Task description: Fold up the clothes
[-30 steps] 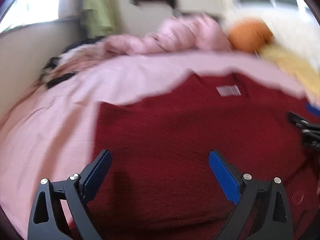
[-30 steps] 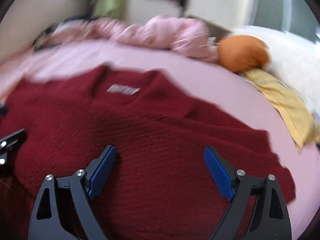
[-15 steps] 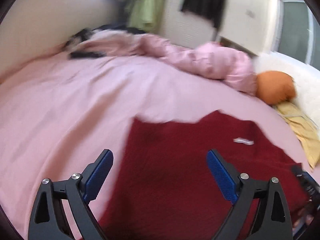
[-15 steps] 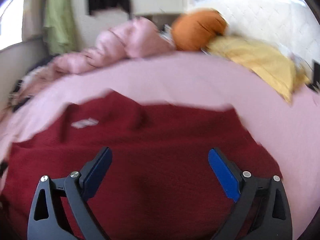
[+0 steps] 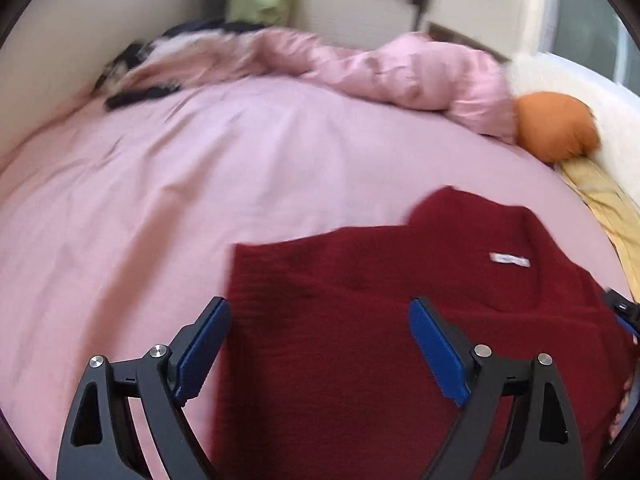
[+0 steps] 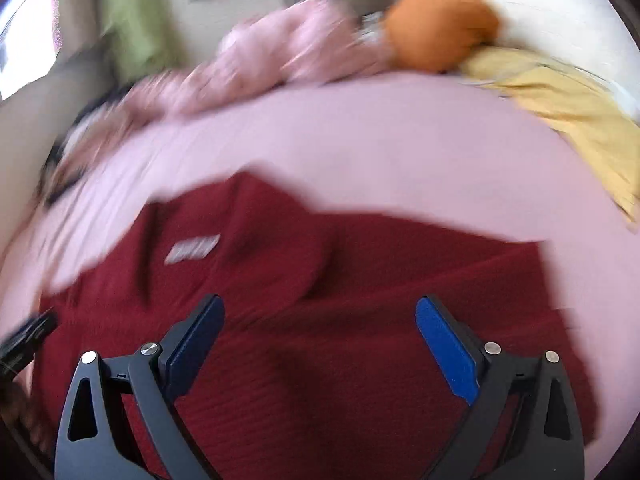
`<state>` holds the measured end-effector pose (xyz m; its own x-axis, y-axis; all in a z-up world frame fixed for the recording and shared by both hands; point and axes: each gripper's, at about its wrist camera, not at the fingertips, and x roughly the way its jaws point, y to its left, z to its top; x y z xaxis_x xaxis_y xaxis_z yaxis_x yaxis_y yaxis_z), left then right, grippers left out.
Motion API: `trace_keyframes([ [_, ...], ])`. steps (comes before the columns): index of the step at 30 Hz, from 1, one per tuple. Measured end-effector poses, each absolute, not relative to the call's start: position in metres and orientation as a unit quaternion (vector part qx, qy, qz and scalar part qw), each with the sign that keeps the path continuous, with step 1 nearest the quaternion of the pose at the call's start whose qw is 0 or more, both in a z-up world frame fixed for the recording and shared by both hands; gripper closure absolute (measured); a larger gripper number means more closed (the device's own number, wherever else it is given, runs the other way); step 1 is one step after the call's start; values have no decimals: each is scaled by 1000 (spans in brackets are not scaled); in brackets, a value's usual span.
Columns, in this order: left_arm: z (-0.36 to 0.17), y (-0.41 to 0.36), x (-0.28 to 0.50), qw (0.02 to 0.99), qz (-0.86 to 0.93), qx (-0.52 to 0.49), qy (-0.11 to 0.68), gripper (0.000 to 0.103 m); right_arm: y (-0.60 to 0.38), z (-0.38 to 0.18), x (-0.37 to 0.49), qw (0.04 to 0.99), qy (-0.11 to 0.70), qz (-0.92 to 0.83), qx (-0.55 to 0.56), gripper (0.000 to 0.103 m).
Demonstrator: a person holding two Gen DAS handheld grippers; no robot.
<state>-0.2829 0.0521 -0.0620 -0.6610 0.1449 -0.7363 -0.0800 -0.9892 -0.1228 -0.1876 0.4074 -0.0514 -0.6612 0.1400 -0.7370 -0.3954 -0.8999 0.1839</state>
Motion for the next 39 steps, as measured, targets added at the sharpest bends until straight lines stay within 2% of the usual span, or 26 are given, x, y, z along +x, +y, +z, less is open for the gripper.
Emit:
trace_keyframes([
  [4, -96, 38, -296, 65, 887, -455, -45, 9, 441, -60, -175, 190, 191, 879, -393, 6],
  [8, -87, 47, -297, 52, 887, -458, -27, 10, 426, -53, -164, 178, 168, 890, -384, 5],
  [13, -55, 56, -266, 70, 901, -424, -67, 12, 407, -44, -151, 162, 139, 903, -373, 5],
  [18, -77, 100, -248, 100, 889, -447, 3, 12, 368, -60, -141, 120, 105, 904, -397, 5],
  [21, -88, 109, -244, 100, 892, -437, 57, 7, 360, -81, -147, 123, 82, 893, -425, 4],
  [27, -58, 72, -238, 76, 901, -428, -2, 11, 382, -54, -131, 148, 105, 903, -390, 4],
  [31, -86, 50, -238, 60, 884, -463, -5, 10, 422, -53, -107, 202, 144, 891, -380, 4],
  [36, -89, 51, -240, 69, 883, -464, -5, 8, 418, -74, -119, 208, 91, 875, -427, 2],
  [39, -72, 56, -229, 68, 883, -464, -13, 9, 415, -57, -115, 198, 107, 878, -423, 3],
])
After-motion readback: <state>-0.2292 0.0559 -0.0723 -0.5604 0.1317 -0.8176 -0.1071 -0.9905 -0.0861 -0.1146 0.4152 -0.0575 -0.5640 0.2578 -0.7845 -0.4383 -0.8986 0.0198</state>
